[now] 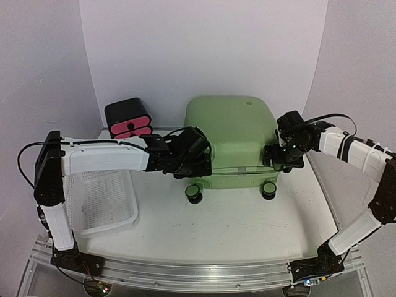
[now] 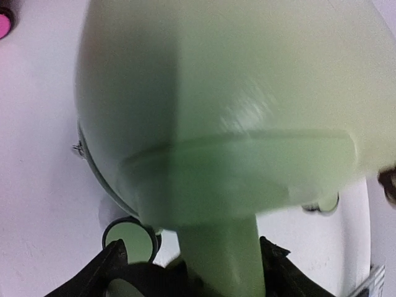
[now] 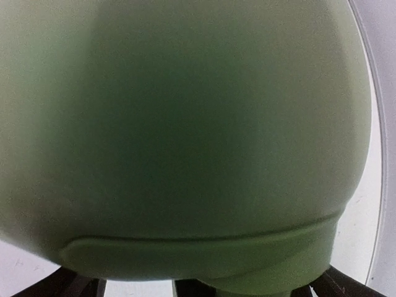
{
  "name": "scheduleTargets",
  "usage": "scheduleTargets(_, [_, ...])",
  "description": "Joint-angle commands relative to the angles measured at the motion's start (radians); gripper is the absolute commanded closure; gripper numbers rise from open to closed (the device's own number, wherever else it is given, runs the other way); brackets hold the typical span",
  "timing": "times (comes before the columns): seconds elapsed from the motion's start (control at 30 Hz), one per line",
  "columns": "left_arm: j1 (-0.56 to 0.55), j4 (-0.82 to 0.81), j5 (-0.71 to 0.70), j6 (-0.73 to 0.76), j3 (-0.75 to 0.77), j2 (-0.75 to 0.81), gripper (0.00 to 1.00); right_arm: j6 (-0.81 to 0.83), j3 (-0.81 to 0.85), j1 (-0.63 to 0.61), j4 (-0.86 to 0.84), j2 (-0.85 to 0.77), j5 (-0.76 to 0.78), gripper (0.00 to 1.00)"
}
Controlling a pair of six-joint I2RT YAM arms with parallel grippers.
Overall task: Open, take out, and arrange the luggage
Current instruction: Rotate the luggage at the center of the board.
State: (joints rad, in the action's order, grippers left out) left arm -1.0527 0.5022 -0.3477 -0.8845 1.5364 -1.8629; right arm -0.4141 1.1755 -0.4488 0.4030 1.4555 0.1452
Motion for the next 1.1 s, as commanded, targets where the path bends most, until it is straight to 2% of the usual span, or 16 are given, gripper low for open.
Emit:
scheduleTargets(0.0, [-0.146, 0.009, 0.172, -0.014, 0.107, 0.029, 0.23, 0.024, 0.071, 0.092, -0.204, 0.068, 0.234, 0.02])
scheduleTargets(0.17, [-0.154, -0.034, 0.297, 0.114, 0.151, 0.02, 0.14, 0.032, 0.075, 0.092, -0.207, 0.05, 0.309, 0.02])
scheduleTargets(0.3, [-0.151, -0.036, 0.264, 0.152, 0.08, 0.097, 0.06, 0.052, 0.063, 0.092, -0.208, 0.004, 0.366, 0.02])
scheduleTargets(0.43, [-0.118, -0.034, 0.281, 0.228, 0.002, 0.183, 0.06, 0.069, 0.064, 0.092, -0.205, -0.073, 0.412, 0.02])
scheduleTargets(0.6, [0.031, -0.068, 0.413, 0.262, -0.186, 0.304, 0.09, 0.083, 0.091, 0.091, -0.208, -0.173, 0.234, 0.02])
scheduleTargets(0.8, [0.082, -0.09, 0.323, 0.413, -0.346, 0.375, 0.13, 0.039, 0.099, 0.069, -0.226, -0.178, -0.174, 0.04])
scheduleTargets(1.07, [0.12, -0.062, 0.268, 0.461, -0.39, 0.331, 0.14, -0.042, 0.013, -0.124, -0.351, -0.187, -0.23, 0.02])
